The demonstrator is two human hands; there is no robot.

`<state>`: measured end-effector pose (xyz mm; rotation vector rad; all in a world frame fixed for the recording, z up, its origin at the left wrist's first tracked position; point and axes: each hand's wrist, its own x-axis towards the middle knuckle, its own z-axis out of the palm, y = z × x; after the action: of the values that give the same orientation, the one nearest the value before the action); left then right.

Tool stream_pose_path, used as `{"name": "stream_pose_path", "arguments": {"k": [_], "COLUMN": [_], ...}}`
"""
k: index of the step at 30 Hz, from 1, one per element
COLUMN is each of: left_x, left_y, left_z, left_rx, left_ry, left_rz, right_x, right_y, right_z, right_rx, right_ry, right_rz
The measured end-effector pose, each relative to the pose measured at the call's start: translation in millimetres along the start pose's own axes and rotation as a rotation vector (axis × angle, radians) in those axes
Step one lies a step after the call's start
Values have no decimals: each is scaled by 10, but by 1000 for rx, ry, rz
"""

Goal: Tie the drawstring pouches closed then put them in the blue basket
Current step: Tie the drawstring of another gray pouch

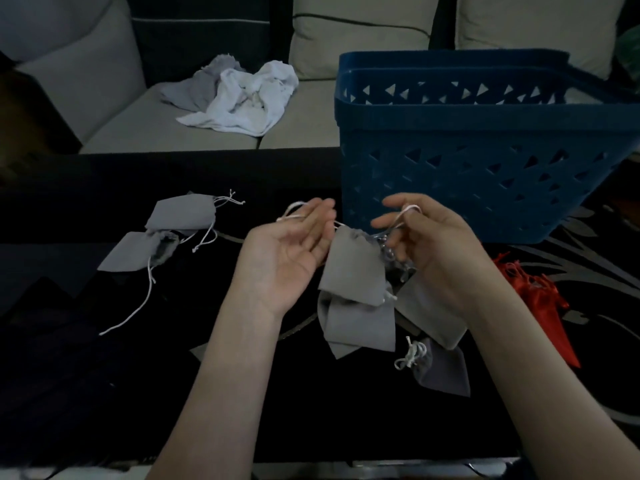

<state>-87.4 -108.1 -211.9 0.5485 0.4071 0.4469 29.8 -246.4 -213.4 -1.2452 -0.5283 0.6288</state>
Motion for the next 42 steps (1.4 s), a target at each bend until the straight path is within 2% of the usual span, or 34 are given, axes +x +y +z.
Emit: {"name": "stream_pose_path", "arguments": {"k": [3,6,9,11,13,15,18,21,24,27,34,38,42], "left_x": [18,51,37,34,17,-9,-55,-91,-109,-111,-117,-138,-136], "left_y": [-33,-114,-169,-169,-158,-154,-168,-239,-293,-307,-293,-281,-334], "left_z": [36,28,-9,-8,17,29,70,112,130,132,122,121,107], "left_rx": [184,600,982,1139,1126,1079,1016,1155,1361,1481,1577,1611,1700], "left_ry": [3,64,191,310,407,438,332,174,85,32,-24,-25,-20], "left_rz": [80,222,386,542,566,507,410,392,406,396,392,360,502], "right_x": [-35,-58,-67,-74,-93,-124,-170,-212,-196,-169,-173,-195,-215], "right_y": [6,-18,-42,-43,-25,-4,-2,-12,6,40,4,-20,-24], "right_z": [40,21,-20,-28,-14,10,74,153,181,182,172,160,173], "right_rx": [0,38,62,52,24,-42,-99,-50,-220,-348,-349,-421,-368], "right_ry": [-105,-266,-347,-382,-429,-469,-454,-383,-234,-181,-147,-249,-212], "right_rz": [-39,-49,-52,-73,-78,-81,-84,-75,-69,-84,-98,-89,-89]}}
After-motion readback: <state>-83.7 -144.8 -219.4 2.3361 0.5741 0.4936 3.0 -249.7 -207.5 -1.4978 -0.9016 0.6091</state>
